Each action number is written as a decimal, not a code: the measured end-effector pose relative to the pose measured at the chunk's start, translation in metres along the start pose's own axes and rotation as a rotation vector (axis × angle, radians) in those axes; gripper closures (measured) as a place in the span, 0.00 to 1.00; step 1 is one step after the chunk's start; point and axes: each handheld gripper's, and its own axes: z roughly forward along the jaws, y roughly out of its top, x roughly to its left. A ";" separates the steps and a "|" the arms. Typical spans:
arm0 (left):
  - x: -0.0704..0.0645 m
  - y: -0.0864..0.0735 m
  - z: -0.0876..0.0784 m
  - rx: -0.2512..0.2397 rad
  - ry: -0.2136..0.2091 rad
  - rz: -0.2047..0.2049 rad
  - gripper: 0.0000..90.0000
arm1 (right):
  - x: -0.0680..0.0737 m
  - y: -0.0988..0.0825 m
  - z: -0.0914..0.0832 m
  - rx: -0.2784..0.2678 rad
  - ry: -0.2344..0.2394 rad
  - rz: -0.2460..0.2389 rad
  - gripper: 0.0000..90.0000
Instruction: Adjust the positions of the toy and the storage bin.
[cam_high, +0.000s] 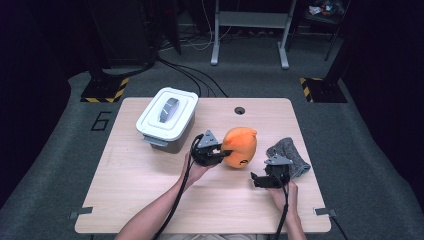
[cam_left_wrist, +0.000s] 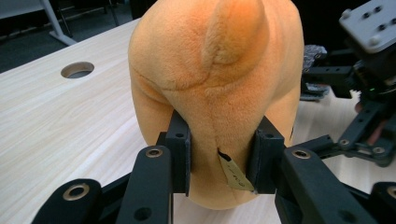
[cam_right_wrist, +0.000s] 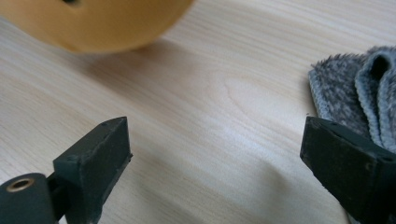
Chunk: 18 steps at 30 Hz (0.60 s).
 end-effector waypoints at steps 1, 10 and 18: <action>0.000 0.000 -0.003 -0.002 0.004 -0.001 0.74 | 0.000 -0.001 0.000 0.000 -0.001 -0.009 0.09; 0.001 -0.007 -0.030 -0.008 0.022 -0.020 0.74 | 0.003 -0.004 0.004 0.007 -0.001 -0.013 0.08; 0.002 -0.018 -0.051 -0.009 0.043 -0.038 0.74 | 0.003 -0.004 0.005 0.010 -0.009 -0.030 0.08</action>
